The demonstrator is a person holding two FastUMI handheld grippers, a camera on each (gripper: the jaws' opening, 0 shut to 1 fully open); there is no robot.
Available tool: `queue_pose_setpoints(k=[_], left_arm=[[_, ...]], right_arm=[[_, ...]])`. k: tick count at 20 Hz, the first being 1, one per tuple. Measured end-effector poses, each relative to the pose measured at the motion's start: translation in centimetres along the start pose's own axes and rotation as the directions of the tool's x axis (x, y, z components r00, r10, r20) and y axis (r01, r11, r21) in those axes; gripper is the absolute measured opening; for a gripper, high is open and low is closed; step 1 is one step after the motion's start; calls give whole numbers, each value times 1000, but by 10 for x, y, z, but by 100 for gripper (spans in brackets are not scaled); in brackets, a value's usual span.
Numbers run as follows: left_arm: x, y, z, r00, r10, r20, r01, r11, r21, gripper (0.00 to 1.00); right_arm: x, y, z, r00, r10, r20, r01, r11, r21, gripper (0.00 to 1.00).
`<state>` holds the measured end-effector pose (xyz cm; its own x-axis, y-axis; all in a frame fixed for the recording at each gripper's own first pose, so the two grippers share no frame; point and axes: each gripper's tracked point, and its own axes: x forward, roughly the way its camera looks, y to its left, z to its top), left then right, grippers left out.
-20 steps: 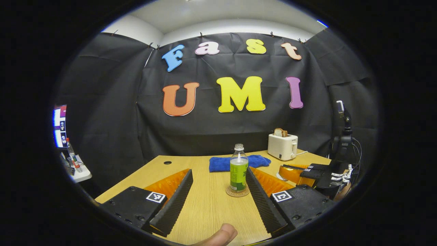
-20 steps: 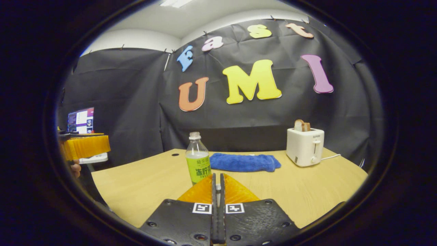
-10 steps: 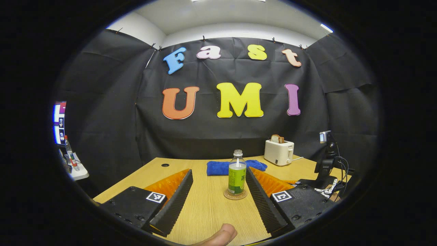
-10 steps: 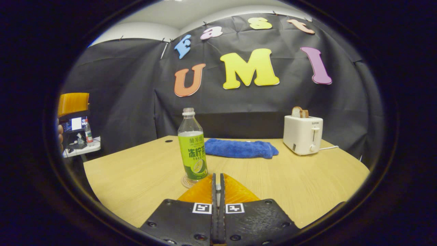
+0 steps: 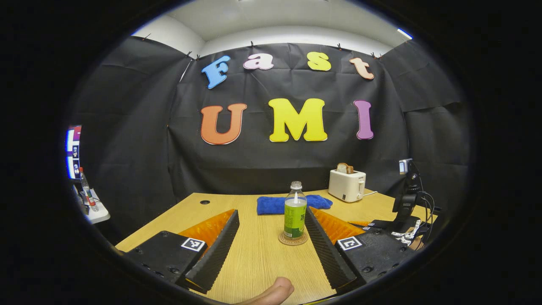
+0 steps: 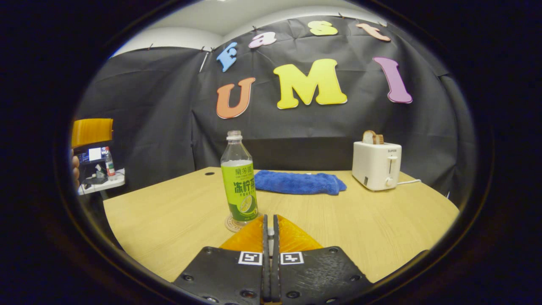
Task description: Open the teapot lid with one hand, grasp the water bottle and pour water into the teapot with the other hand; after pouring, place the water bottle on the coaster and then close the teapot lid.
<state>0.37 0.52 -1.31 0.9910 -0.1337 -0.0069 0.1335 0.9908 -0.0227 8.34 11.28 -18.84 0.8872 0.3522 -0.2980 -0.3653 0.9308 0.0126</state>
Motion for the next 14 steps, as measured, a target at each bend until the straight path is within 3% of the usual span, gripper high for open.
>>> queue_pose_setpoints(k=[6, 11, 14], left_arm=[[2, -4, -4, 1000, -9, -12, 9, 1000, 15, 97], [3, -2, -8, 1000, -1, -19, 1, 1000, 18, 97], [4, -2, -9, 1000, 0, -20, 0, 1000, 17, 97]], right_arm=[[-3, 1, -7, 1000, 4, -17, -4, 1000, -6, 5], [-11, 5, 6, 1000, 4, 12, -3, 999, -40, 22], [-17, 9, 18, 999, 5, 37, -3, 998, -61, 39]])
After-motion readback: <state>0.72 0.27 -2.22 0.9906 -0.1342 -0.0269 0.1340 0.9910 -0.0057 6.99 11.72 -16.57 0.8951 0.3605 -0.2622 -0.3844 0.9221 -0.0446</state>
